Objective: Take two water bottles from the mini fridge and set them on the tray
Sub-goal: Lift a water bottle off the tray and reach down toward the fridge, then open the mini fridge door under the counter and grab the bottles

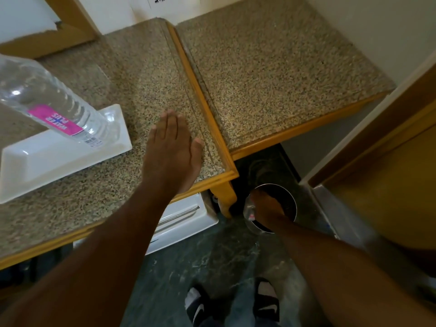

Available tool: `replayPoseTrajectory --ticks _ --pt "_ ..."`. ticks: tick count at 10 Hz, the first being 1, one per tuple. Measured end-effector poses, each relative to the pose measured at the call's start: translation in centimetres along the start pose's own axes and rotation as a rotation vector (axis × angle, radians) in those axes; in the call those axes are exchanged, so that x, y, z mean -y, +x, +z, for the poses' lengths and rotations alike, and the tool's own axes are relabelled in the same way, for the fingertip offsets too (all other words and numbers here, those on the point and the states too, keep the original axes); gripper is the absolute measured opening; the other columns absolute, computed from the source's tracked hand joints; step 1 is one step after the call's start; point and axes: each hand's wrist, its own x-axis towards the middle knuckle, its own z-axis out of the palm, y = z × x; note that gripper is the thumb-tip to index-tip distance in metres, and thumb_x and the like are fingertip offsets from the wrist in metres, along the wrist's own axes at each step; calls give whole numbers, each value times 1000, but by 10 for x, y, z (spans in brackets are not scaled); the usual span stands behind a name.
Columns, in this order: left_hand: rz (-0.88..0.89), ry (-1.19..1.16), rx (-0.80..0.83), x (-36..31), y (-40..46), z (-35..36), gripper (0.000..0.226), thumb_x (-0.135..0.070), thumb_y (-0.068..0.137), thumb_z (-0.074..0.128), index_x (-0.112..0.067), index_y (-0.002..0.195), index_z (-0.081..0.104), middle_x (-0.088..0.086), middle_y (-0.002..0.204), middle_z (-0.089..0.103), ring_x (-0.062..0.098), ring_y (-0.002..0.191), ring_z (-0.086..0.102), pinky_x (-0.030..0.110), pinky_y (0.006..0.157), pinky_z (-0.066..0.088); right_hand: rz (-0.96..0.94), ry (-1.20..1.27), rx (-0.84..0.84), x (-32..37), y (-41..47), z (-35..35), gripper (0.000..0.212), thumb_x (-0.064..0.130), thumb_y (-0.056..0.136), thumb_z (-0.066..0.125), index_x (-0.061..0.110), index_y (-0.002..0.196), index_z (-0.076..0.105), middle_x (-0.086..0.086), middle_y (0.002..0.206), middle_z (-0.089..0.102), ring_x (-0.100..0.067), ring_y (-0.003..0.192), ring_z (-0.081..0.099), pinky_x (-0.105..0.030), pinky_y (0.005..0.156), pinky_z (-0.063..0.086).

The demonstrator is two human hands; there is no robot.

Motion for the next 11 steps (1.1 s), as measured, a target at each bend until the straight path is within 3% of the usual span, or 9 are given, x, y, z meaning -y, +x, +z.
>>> replayPoseTrajectory --ticks 2,3,6,8,9,10,11 --pt "3 12 -9 1 1 1 66 -42 97 20 2 145 24 25 155 23 35 146 15 53 118 17 82 48 -51 -1 8 8 32 12 93 46 12 124 47 -16 120 58 -36 102 60 -48 84 52" --pt "2 5 -3 2 1 0 66 -42 96 20 2 145 24 24 156 22 34 146 14 52 118 17 157 80 -58 2 11 23 34 20 98 41 6 128 50 -20 126 57 -38 115 55 -46 99 43" --pt "2 -10 -36 3 0 5 65 -41 96 22 3 144 27 26 154 27 36 145 18 53 117 20 313 243 -63 13 -13 39 33 9 91 46 5 123 54 -21 126 55 -38 113 55 -40 91 46" --pt "-74 -127 -77 -9 -33 -7 58 -35 96 23 1 140 34 23 150 37 35 142 26 49 117 23 157 253 2 51 -70 69 24 15 92 48 11 113 59 -15 110 65 -35 104 61 -36 76 47" --pt "-15 -53 -150 3 -104 12 58 -31 97 30 2 145 29 24 154 27 36 146 17 51 118 16 40 240 -45 74 -84 89 25 19 95 45 11 112 61 -16 107 68 -35 100 63 -39 81 49" --pt "79 77 -122 41 -180 43 62 -29 95 36 4 146 23 25 156 20 39 146 11 55 117 17 -106 181 -181 105 -81 109 29 26 94 44 10 108 65 -16 99 71 -35 91 67 -38 78 52" --pt "37 64 -32 137 -271 109 62 -22 89 45 4 143 30 27 152 27 40 145 15 55 114 21 -410 158 -321 151 -70 138 42 36 92 40 10 104 71 -13 98 74 -30 89 70 -35 84 54"
